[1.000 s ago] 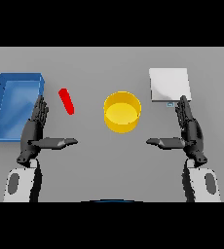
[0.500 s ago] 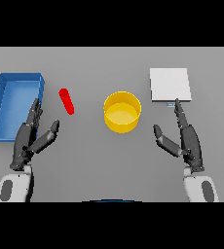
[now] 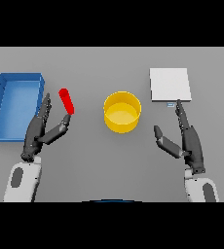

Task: Pick up the red beaker and tilt it to pour out 1 green nut into yellow bowl. Pick up the yellow bowl and place it on the metallic measuring scale.

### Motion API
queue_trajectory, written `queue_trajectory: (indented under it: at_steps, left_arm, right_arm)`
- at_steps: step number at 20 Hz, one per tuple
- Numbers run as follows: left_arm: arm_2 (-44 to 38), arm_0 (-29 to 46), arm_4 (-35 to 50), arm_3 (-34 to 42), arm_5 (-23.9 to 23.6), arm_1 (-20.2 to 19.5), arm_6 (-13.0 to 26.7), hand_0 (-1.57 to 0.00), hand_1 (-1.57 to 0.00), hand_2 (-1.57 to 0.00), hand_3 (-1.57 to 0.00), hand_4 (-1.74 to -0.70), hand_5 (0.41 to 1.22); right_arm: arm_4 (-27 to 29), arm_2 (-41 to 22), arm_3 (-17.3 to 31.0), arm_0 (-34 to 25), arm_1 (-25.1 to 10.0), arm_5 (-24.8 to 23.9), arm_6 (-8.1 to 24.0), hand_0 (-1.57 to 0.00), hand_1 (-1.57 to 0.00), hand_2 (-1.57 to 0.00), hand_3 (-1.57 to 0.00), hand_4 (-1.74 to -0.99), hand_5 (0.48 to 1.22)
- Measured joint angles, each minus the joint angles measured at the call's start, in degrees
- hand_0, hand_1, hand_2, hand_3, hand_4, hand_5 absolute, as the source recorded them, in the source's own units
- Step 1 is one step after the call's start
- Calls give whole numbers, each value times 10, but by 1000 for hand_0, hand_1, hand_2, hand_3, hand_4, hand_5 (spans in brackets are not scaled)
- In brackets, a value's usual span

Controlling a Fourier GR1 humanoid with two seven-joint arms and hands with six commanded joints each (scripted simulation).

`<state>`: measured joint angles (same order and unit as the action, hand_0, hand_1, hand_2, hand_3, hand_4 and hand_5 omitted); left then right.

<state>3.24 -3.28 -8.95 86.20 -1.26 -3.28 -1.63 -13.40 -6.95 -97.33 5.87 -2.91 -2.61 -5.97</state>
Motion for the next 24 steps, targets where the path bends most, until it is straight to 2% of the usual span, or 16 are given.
queue_trajectory:
  at_steps: [4,6,8,10,14,15,16,18,20,22,23,24]
  left_arm:
    - [-18,-56,-5,-80,-11,-1,-26,1,1,1,1,-1150,632]
    - [-29,-88,-3,-115,-17,0,-27,1,1,1,1,-1154,629]
    - [-42,-120,0,-161,-19,-1,-37,1,1,1,1,-1175,635]
    - [-50,-146,2,-205,-21,3,-57,1,1,1,1,-1183,631]
    - [-58,-190,-11,-271,-34,2,-86,1,1,1,1,-1230,649]
    - [-57,-195,-17,-280,-40,5,-97,1,1,1,1,-1242,657]
    - [-54,-207,-24,-297,-46,9,-106,1,1,1,1,-1252,661]
    - [-56,-233,-31,-325,-55,10,-105,1,1,1,1,-1261,671]
    - [-62,-252,-31,-353,-55,10,-121,1,1,1,1,-1262,680]
    - [-67,-272,-34,-379,-62,10,-129,1,1,1,1,-1271,692]
    - [-70,-276,-33,-391,-66,14,-138,1,-24,-41,1,-1297,715]
    - [-76,-282,-32,-397,-76,14,-152,-93,-141,-150,-47,-1324,741]
  right_arm:
    - [16,4,3,2,1,9,-14,1,1,1,1,-1213,664]
    - [18,7,11,-6,0,10,-9,1,1,1,1,-1229,667]
    - [19,8,3,3,-6,14,-18,1,1,1,1,-1233,666]
    - [18,10,6,-3,-6,11,-5,1,1,1,1,-1245,670]
    - [12,10,7,-5,-6,6,-8,1,1,1,1,-1247,679]
    - [10,8,8,-12,-6,6,2,1,1,1,1,-1250,683]
    - [14,8,9,-9,-5,9,-5,1,1,1,1,-1257,686]
    - [19,5,4,-4,-1,13,-5,1,1,1,1,-1267,692]
    - [18,4,1,6,-3,15,-20,1,1,1,1,-1262,691]
    - [16,4,-5,5,-1,11,-11,1,1,1,1,-1265,691]
    - [18,6,-3,1,2,9,-6,1,1,1,1,-1259,691]
    - [10,4,-4,2,1,4,-9,1,1,1,1,-1255,691]
